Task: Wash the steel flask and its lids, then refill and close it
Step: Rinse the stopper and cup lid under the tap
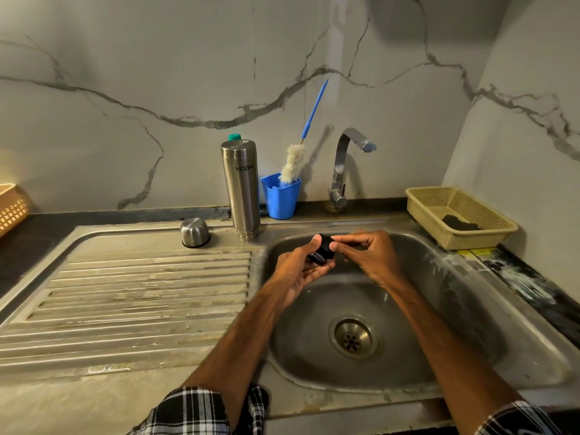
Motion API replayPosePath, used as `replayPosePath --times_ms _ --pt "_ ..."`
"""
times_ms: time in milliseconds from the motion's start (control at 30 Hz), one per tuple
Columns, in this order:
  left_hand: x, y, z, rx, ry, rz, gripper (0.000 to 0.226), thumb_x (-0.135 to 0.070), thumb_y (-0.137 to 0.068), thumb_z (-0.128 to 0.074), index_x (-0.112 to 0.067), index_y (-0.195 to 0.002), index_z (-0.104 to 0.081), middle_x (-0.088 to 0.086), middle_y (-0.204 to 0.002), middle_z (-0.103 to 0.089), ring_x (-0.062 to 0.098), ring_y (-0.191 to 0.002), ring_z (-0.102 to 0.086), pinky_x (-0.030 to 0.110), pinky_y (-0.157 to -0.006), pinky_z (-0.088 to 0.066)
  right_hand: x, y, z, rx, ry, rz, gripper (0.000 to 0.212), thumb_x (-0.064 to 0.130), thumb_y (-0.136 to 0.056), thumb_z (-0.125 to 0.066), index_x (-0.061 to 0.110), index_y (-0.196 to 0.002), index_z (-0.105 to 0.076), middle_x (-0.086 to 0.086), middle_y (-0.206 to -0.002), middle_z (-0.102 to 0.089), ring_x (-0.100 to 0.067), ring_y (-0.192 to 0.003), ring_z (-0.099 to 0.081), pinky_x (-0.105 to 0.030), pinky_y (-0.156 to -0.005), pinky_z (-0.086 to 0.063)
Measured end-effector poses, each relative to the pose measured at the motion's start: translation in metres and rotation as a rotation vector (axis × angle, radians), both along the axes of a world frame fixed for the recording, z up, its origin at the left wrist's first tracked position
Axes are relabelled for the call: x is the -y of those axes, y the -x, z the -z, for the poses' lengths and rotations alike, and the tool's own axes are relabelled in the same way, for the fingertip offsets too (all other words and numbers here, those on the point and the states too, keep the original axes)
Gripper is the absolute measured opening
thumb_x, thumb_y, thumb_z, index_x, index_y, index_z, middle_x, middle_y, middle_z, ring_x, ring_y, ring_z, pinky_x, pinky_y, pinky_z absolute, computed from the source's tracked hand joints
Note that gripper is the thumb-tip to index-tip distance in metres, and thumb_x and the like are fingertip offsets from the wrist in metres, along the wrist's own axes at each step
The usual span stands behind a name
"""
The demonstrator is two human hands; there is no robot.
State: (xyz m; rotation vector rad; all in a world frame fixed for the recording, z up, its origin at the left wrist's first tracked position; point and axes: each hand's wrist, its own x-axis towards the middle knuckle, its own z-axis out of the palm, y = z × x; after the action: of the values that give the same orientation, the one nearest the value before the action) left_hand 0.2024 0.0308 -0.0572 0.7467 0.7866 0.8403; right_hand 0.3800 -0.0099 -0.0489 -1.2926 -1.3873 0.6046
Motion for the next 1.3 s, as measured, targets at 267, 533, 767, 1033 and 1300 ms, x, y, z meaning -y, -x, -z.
replayPosePath --times_ms 267,533,767,1033,1300 --pt "0.001 -0.004 0.007 -0.357 -0.568 -0.131 0.053 -0.028 -0.080 -0.085 -0.023 -0.129 -0.066 -0.001 -0.118 -0.075 0.004 -0.099 -0.072 0.024 -0.086 -0.059 -0.002 0.005 0.000 -0.428 0.346 -0.073 0.044 0.046 -0.091 -0.066 0.011 -0.117 -0.068 -0.012 -0.109 -0.074 -0.027 -0.099 -0.073 -0.047 -0.084 -0.061" --pt "0.002 -0.007 0.011 -0.672 -0.853 -0.104 0.066 -0.042 -0.082 -0.082 -0.021 -0.139 -0.057 -0.010 -0.129 -0.065 0.001 -0.116 -0.059 0.017 -0.098 -0.048 -0.001 0.019 -0.020 0.012 0.177 0.150 0.049 0.039 -0.090 -0.070 0.017 -0.132 -0.057 -0.003 -0.111 -0.067 -0.017 -0.072 -0.074 -0.030 -0.057 -0.061" --pt "-0.004 -0.008 0.016 -0.622 -0.751 -0.168 0.046 -0.017 -0.087 -0.078 -0.017 -0.129 -0.060 -0.005 -0.121 -0.068 0.008 -0.112 -0.064 0.031 -0.101 -0.053 -0.006 0.019 -0.001 0.297 0.211 0.348 0.040 0.051 -0.093 -0.062 0.024 -0.121 -0.059 0.002 -0.100 -0.070 -0.010 -0.057 -0.069 -0.025 -0.050 -0.057" --pt "-0.002 -0.008 0.017 -0.646 -0.785 -0.184 0.035 -0.009 -0.087 -0.076 -0.016 -0.120 -0.067 -0.006 -0.114 -0.070 0.006 -0.104 -0.066 0.025 -0.094 -0.055 -0.012 0.015 0.005 0.414 0.195 0.468 0.045 0.061 -0.089 -0.058 0.027 -0.117 -0.059 0.005 -0.099 -0.071 -0.011 -0.069 -0.070 -0.029 -0.064 -0.060" --pt "-0.001 -0.009 0.017 -0.666 -0.811 -0.107 0.039 -0.011 -0.088 -0.076 -0.016 -0.124 -0.064 -0.006 -0.117 -0.068 0.006 -0.108 -0.064 0.022 -0.094 -0.053 -0.010 0.022 0.007 0.355 0.263 0.403 0.039 0.049 -0.091 -0.065 0.022 -0.119 -0.062 0.000 -0.105 -0.070 -0.012 -0.077 -0.069 -0.023 -0.062 -0.058"
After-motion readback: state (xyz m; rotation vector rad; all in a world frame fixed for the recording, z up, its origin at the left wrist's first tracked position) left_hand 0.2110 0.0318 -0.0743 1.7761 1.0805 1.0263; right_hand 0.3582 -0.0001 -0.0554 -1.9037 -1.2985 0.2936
